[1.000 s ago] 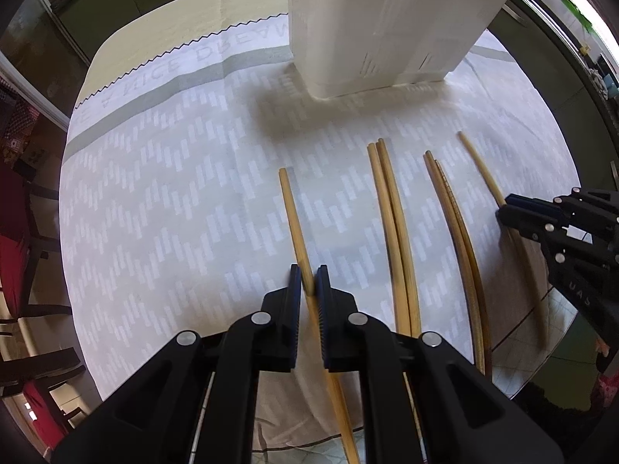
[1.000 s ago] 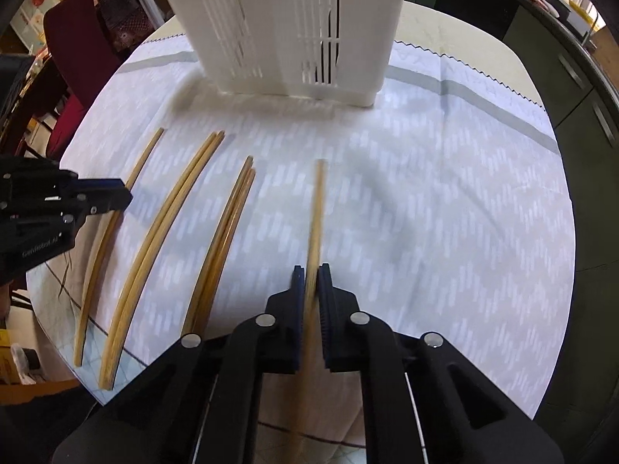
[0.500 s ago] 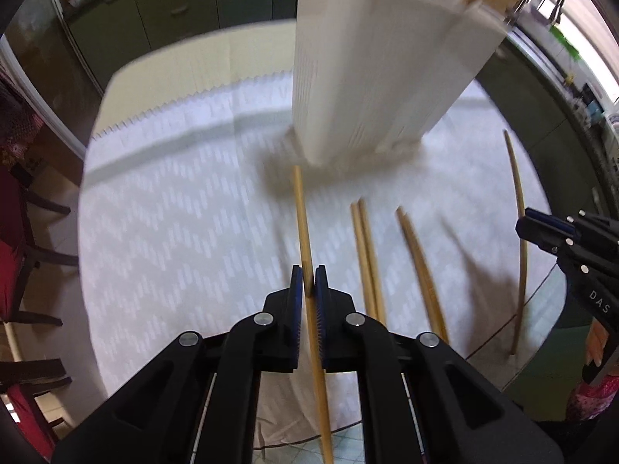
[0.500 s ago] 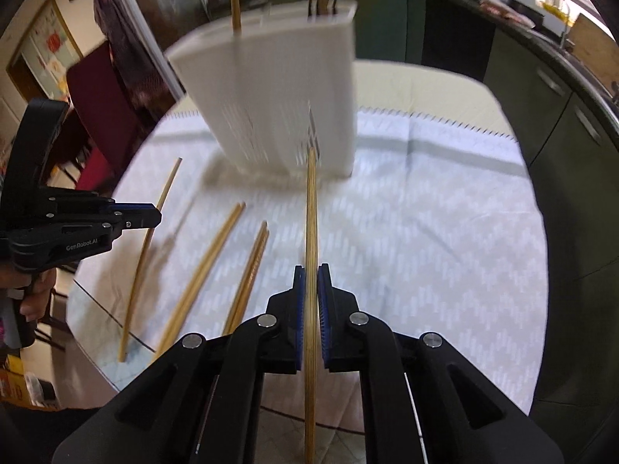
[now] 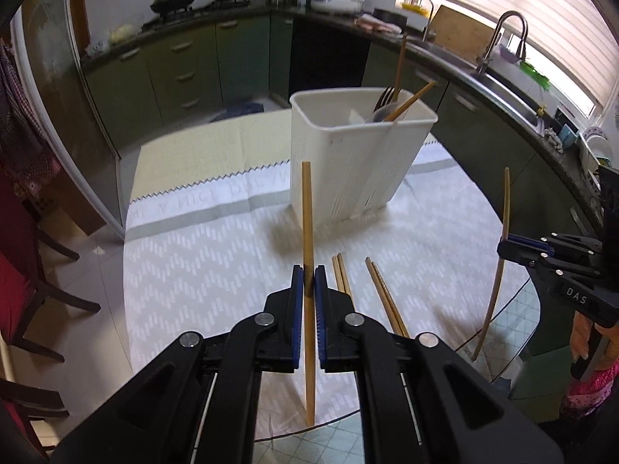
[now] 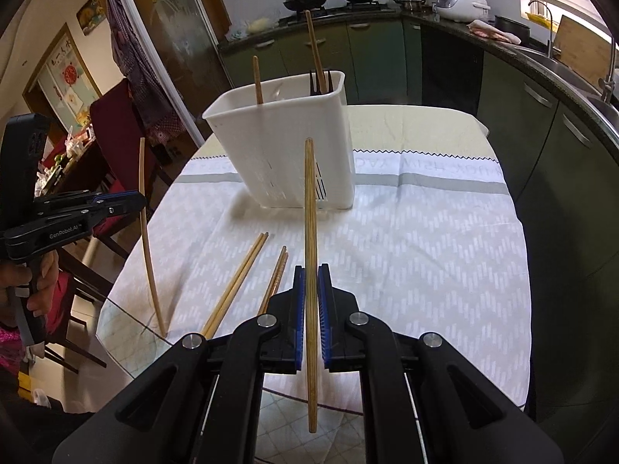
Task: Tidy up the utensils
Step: 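Lift both held chopsticks upright and carry them toward the white basket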
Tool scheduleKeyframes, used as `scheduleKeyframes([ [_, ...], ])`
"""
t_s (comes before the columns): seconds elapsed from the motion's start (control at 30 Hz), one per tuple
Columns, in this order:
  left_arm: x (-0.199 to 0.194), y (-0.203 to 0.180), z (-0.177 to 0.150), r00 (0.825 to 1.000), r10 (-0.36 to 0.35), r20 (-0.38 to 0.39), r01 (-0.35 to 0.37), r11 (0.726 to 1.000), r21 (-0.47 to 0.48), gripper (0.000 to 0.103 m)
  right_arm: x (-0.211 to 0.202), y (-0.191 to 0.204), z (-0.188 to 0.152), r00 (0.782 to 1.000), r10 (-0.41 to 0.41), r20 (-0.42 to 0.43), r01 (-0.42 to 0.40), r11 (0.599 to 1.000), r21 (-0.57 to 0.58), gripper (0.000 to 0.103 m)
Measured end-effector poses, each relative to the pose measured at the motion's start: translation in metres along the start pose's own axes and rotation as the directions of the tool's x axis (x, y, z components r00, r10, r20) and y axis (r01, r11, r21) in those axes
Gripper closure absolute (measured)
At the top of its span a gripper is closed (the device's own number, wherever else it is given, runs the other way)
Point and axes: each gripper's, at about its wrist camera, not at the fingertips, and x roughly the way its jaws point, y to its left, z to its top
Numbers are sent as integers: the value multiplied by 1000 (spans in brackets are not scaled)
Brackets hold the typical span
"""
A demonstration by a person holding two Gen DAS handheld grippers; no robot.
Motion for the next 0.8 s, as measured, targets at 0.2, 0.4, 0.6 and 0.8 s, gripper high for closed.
scheduleKeyframes([
  [0.2,-12,-1,-7,999,-13,41,13,1000,3,97,-8,-1,-5,1000,13,16,-13,1000,8,95],
  [0.4,-26,-4,-12,996,-4,90,2,1000,23,97,-17,1,-4,999,19,35,-19,1000,1,95],
  [0.6,-36,-5,-14,993,-4,114,0,999,33,97,-20,3,-5,999,25,40,-25,1000,-9,95],
  [0.8,-44,-3,-14,991,-1,136,-4,999,34,97,-24,6,-2,998,26,49,-25,1000,-18,95],
])
